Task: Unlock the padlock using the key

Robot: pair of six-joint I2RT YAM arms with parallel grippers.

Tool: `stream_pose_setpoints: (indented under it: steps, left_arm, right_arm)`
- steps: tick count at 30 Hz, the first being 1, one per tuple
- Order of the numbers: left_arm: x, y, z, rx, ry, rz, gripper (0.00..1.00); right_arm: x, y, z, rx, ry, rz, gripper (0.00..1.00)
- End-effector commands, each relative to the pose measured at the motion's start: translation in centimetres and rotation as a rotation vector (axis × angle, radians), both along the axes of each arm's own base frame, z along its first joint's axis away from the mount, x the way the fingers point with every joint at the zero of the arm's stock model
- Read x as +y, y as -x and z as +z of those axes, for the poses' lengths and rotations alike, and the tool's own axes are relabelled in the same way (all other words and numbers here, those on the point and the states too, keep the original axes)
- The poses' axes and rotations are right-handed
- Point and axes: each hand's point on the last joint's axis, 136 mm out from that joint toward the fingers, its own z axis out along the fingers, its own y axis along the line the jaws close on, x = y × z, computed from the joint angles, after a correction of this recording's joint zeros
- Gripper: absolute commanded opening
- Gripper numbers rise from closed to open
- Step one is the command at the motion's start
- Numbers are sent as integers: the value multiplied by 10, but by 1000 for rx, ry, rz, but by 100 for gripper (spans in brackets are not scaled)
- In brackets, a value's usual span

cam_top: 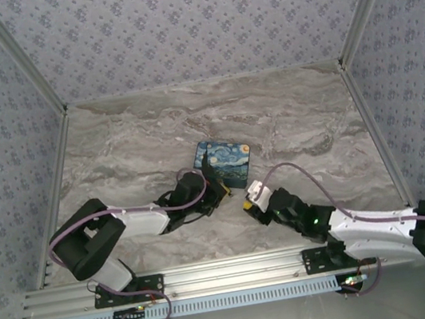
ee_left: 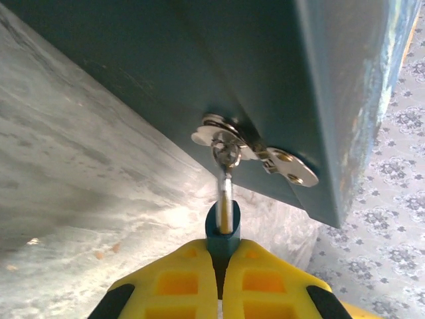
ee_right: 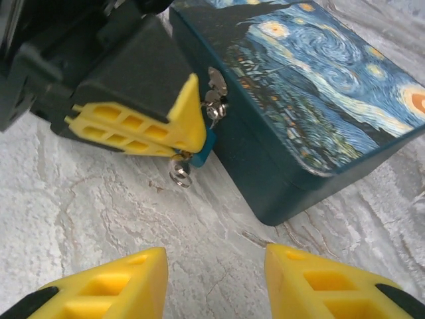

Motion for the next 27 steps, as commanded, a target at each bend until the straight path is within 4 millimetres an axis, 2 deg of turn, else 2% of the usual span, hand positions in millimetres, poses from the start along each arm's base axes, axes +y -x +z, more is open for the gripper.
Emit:
stream_pose_setpoints:
  steps: [1, 6, 15, 21, 27]
  left_arm:
    - [-11, 1, 8, 40, 29, -11, 0]
    - [-13, 4, 10, 63, 35, -13, 0]
    - [-16, 5, 11, 68, 31, -17, 0]
    - [-18, 5, 14, 64, 36, -22, 0]
    - [-19, 5, 15, 64, 41, -24, 0]
  right_arm:
    - [1, -11, 11, -127, 100, -46, 45]
    - [16, -13, 5, -155, 165, -29, 44]
    - [34, -22, 4, -164, 166, -2, 41]
    - [38, -30, 1, -158, 168, -9, 39]
    - [39, -37, 1, -145, 153, -20, 31]
